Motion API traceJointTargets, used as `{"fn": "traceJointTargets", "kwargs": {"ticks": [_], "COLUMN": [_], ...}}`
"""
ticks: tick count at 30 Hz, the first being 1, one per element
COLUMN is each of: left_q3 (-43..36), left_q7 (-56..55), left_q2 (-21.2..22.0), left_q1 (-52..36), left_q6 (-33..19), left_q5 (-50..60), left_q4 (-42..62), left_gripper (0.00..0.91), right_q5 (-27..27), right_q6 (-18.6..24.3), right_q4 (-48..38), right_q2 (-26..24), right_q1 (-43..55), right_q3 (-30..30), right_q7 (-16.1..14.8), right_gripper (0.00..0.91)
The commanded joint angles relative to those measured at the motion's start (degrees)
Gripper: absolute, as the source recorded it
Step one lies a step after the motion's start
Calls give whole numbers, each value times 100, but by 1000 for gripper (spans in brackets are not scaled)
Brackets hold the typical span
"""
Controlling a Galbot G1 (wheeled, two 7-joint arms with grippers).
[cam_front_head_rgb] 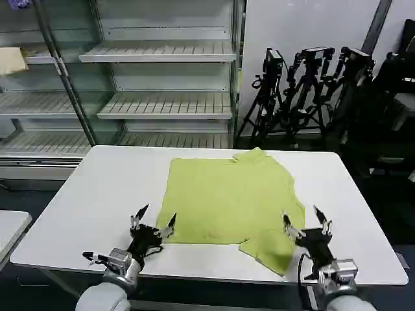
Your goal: Fold and organize the clothes.
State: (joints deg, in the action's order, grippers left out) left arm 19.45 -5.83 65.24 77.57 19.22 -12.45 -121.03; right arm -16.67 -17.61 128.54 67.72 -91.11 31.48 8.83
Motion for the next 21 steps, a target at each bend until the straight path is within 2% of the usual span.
{"fn": "traceJointTargets", "kwargs": {"ticks": [1,19,20,21], "left_q3": [203,244,239,232], "left_q7": [-830,-1020,-1020,-1025], "left_q2": [-433,-296,-298,-307], "left_q1": [690,397,389,365], "left_q6": [1382,1381,1381,1382], "left_q5": [-1107,-1308,-1309,-1309], "left_q4": [-297,-156,-153,-135], "left_gripper": [907,907,363,10], "right_q5": [-155,-216,-212,-206], "right_q6": [-509,-698,-715,-753], "right_q4": [442,696,697,677], "right_q2": [-5,69,69,68], "right_q1": [-983,-1502,-1506,-1502], "right_q3": [-54,-72,-76,-98], "right_q7": [100,62,57,64], "right_gripper": [907,907,907,705]}}
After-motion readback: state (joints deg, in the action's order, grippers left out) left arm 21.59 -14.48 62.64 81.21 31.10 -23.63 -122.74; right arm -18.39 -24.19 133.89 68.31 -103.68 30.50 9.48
